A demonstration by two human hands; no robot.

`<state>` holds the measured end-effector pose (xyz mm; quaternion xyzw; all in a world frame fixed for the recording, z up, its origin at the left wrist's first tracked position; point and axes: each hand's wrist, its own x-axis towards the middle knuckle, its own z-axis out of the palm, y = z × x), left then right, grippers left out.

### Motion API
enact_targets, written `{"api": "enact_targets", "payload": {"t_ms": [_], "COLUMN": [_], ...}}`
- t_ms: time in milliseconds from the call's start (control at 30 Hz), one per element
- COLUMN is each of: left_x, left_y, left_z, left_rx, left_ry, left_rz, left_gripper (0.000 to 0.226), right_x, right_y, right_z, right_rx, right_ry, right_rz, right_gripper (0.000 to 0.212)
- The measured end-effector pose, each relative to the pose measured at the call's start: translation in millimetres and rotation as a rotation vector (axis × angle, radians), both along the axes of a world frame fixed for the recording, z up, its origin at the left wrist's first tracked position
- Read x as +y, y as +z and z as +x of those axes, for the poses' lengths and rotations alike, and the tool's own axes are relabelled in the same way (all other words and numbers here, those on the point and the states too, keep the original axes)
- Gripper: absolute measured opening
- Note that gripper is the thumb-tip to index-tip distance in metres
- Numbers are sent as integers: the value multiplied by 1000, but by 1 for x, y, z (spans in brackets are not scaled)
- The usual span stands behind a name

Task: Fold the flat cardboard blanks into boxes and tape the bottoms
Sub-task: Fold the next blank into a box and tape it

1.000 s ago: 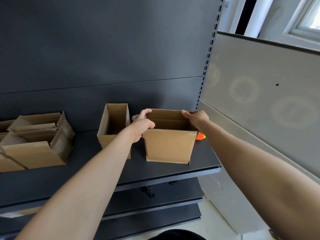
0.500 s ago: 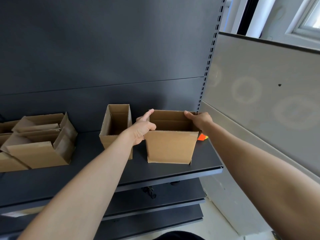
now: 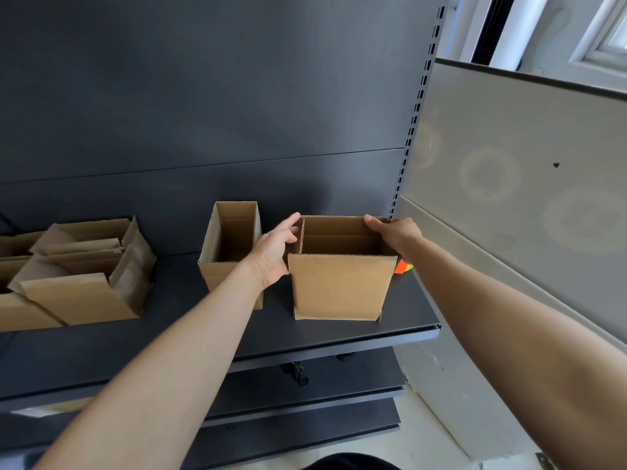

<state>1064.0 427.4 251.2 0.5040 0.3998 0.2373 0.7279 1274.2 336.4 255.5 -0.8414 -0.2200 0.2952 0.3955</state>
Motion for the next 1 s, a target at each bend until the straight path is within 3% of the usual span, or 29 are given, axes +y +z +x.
{"api": "enact_targets", "payload": {"t_ms": [133,233,433,600,667,800,1000], "left_x": [-2,-4,-4,-4,-3,0,3], "left_y": [-2,-3,-5,-7,-8,-9,-11], "left_z": [1,1,2,2,2,1,1], "left_rx": [101,168,208,215,217,232,248], "left_ry": [-12,-39,-95,-195,-223,-266,-317], "left_rz": [122,106,49,68,74,84,90], "left_gripper": [50,40,47,58,61,66,75], "right_x": [0,0,-4,-25,-32,-38,-33], "right_y": [-1,-2,2,6,0,-9,-7], "right_z": [1,1,1,17,24,27,21], "right_rx": [14,30,148,629,721,745,609], "right_ry": [-4,-2,-23,19,51,120,185], "right_rz": [-2,-3,43,237,289,285,191], "right_gripper": [66,70,75,32,23,26,24]}}
